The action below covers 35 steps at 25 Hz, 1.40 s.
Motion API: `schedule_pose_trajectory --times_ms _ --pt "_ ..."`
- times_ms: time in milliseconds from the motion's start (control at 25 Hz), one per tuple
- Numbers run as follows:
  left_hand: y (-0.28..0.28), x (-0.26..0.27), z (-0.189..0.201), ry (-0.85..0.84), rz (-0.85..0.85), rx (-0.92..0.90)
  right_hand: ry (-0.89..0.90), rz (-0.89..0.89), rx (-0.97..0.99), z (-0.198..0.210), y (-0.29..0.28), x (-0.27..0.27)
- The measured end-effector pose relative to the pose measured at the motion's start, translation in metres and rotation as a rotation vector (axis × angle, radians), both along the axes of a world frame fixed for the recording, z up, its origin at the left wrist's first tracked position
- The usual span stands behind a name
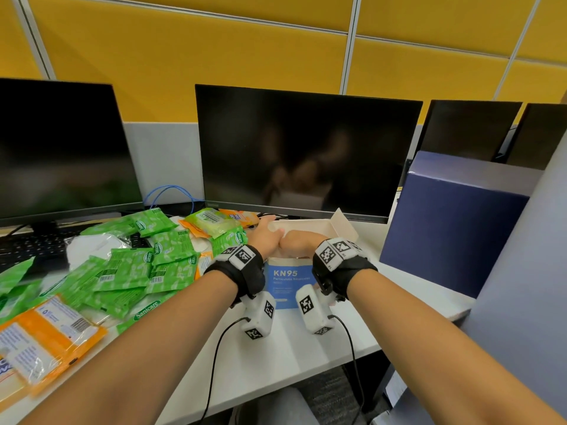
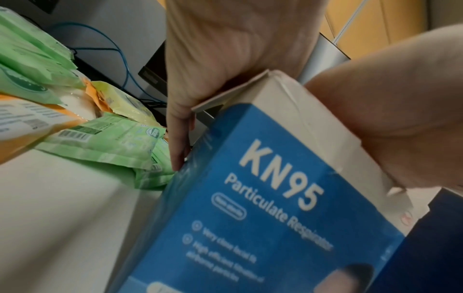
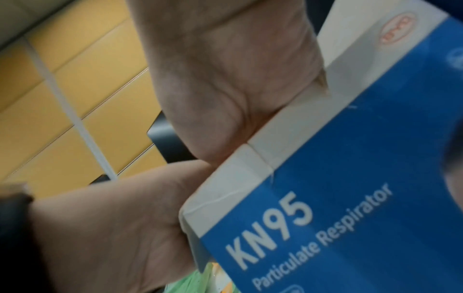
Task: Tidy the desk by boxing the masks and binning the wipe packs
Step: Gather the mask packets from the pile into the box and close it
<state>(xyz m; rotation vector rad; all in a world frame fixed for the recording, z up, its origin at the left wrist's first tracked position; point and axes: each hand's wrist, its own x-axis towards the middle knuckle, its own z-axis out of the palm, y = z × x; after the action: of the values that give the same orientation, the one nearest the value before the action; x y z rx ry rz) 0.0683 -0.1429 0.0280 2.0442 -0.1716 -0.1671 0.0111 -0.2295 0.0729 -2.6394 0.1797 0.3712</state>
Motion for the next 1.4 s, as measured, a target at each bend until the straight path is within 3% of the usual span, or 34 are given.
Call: schedule_pose_trajectory --times_ms 120,240,360,520,640,840,920,1120,1320,1400 --pt "0.0 0.004 -0.002 0.004 0.043 -0.031 0.003 -0.07 0.04 -0.003 -0.009 0.003" --pt "-0.002 0.003 -0.003 -0.01 0.079 0.063 -0.024 -0.143 0.037 -0.007 -0.018 0.002" --pt "-0.003 0.006 -0.005 -0.014 0.082 0.084 -0.045 -0.082 -0.074 -0.008 -0.012 0.009" --pt "-0.005 0.004 -0.006 -0.091 0.117 0.106 -0.211 -0.037 -0.204 -0.019 -0.002 0.022" --pt "-0.006 0.002 -0.006 -0.091 0.115 0.076 -0.048 -0.001 -0.116 -0.021 0.001 0.022" --pt "-0.009 0.007 -0.005 0.039 0.213 0.054 -0.016 0.008 -0.039 -0.012 -0.013 0.017" --pt "-0.01 0.013 -0.008 0.114 0.164 0.024 0.061 0.035 -0.066 -0.017 -0.013 0.014" --pt "-0.004 0.028 -0.018 0.181 0.083 -0.128 0.027 -0.017 0.164 -0.018 -0.019 0.015" --pt "-0.006 0.029 -0.022 0.134 0.043 -0.056 0.059 -0.01 -0.025 -0.012 -0.017 0.015" --pt "-0.001 0.023 -0.013 0.01 0.003 0.057 -0.007 -0.044 -0.046 -0.006 -0.016 0.021"
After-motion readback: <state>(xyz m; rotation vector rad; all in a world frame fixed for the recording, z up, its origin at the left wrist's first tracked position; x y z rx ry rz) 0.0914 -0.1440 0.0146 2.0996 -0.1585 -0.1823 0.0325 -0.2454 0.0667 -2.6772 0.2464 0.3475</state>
